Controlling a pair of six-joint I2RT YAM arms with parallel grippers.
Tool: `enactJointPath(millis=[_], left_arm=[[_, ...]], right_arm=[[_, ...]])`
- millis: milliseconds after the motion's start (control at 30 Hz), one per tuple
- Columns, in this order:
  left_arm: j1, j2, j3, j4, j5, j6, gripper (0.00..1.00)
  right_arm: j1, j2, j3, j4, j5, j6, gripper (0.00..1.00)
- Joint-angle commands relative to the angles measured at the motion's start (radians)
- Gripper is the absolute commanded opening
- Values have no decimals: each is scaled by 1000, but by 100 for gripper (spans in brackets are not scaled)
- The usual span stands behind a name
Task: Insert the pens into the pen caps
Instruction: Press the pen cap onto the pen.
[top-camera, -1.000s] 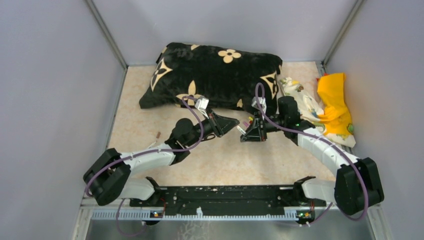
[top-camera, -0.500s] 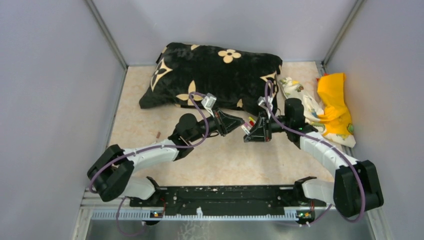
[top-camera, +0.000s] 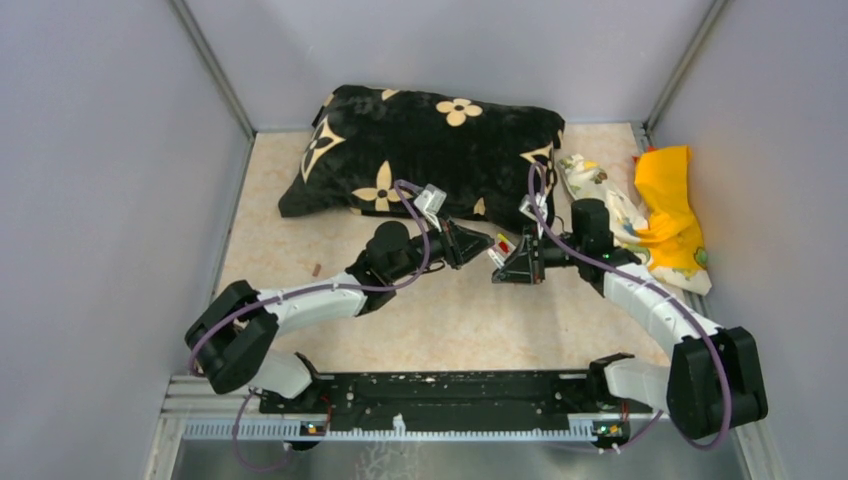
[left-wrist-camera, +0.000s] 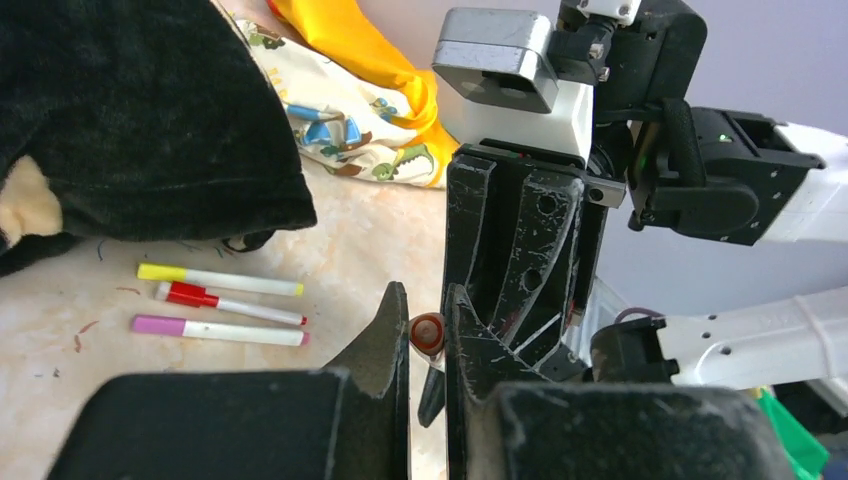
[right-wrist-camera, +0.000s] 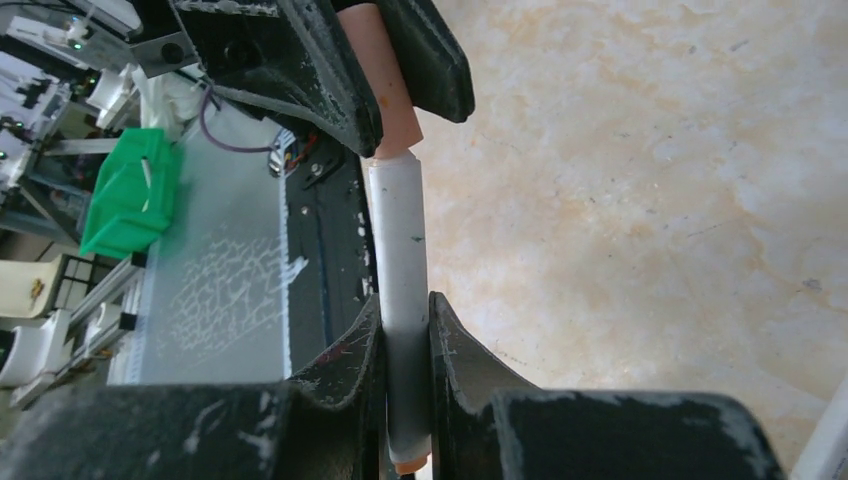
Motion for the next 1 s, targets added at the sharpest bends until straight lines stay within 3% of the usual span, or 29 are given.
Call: enactJointPath(millis=[0,100,167,233,300,367,467,500,567,633,700,733,767,800,867,933,967], left_arm=[[-162,78,-59,-427,248,121,0],[-155,121,-132,-108,454,-22,0],[-145,159,-169,74,572,-134,0],[-141,174,-170,69,598,-127,0],[-141,163,-141,-64,581,-56,0],[-142,152,-125,-161,583,-8,0],[-142,157,-160,10,671,-121,0],[-144,168,-173,131,692,-187,0],[-153,202,-177,220,709,-278,0],[-173,231,-139,61,679,-223,0],[-214,226,-37,-368,547,-14,0],[-231,225,-1,-473,517,30,0],[-234,212,-18,-447,538,18,0],[-234,194,-61,-344,575,-34,0],[-227,168,-166,5,658,-212,0],[-223,199,-224,348,699,-393,0],[-225,225,-221,407,717,-437,0]], right_arm=[[-6,-23,139,236,217,-16,0],[-19,-28,142,206,325,-25,0],[-25,-26,134,236,265,0,0],[-27,-19,108,335,134,66,0],[-27,-1,77,492,-2,184,0],[-27,13,60,609,-31,267,0],[-23,-20,137,235,245,-12,0],[-33,-26,141,223,306,-17,0],[-43,-28,127,260,275,7,0],[-42,-22,94,403,126,97,0],[-42,-15,64,527,30,198,0],[-42,-21,75,483,69,155,0],[-42,-30,102,365,171,48,0],[-40,-34,130,244,270,-26,0],[-45,-36,137,203,346,-42,0],[-45,-37,122,246,259,-7,0],[-45,-35,109,302,195,28,0]])
